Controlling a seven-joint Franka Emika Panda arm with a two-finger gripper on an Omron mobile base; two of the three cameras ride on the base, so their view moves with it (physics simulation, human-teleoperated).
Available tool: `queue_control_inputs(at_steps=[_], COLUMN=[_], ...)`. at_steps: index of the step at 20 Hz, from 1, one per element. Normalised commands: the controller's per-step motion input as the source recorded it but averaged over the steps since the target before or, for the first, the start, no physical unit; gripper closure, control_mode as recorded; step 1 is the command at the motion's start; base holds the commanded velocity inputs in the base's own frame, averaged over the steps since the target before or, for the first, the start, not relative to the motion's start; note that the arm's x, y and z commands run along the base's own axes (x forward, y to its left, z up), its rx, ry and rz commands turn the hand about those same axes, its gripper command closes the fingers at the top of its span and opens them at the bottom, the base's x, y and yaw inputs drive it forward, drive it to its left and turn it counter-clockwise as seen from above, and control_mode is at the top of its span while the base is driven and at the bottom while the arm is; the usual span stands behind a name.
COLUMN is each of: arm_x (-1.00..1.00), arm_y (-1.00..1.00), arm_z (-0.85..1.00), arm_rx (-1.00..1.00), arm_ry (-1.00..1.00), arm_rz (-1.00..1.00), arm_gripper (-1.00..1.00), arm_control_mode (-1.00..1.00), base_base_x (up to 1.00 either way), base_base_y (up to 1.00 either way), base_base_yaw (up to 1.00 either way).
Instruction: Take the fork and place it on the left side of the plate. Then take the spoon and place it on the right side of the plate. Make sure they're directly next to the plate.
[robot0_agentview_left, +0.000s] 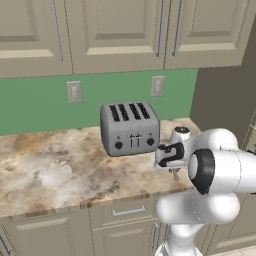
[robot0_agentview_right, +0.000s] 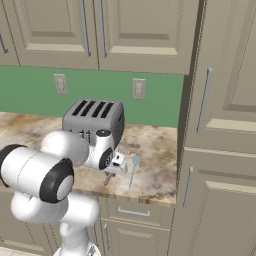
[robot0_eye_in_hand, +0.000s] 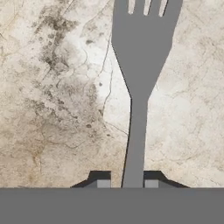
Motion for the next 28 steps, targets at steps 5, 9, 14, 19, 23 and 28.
queue_control_inputs(at_steps=[5, 9, 14, 19, 23, 28], arm_x=[-0.15, -0.62, -0.76, -0.81, -0.72, -0.65], arm_y=[0.60, 0.29, 0.42, 0.29, 0.16, 0.00], arm_z=[0.05, 0.56, 0.79, 0.88, 0.99, 1.00], arm_rx=[0.00, -0.01, -0.06, -0.05, -0.04, 0.00], arm_ry=[-0.02, -0.06, -0.01, 0.00, 0.00, 0.00], arm_rz=[0.00, 0.06, 0.09, 0.10, 0.10, 0.13], arm_gripper=[1.00, 1.00, 1.00, 1.00, 1.00, 1.00], arm_control_mode=[-1.00, -1.00, -1.00, -1.00, -1.00, -1.00], base_base_x=[0.00, 0.00, 0.00, 0.00, 0.00, 0.00], base_base_y=[0.00, 0.00, 0.00, 0.00, 0.00, 0.00], base_base_yaw=[0.00, 0.00, 0.00, 0.00, 0.00, 0.00])
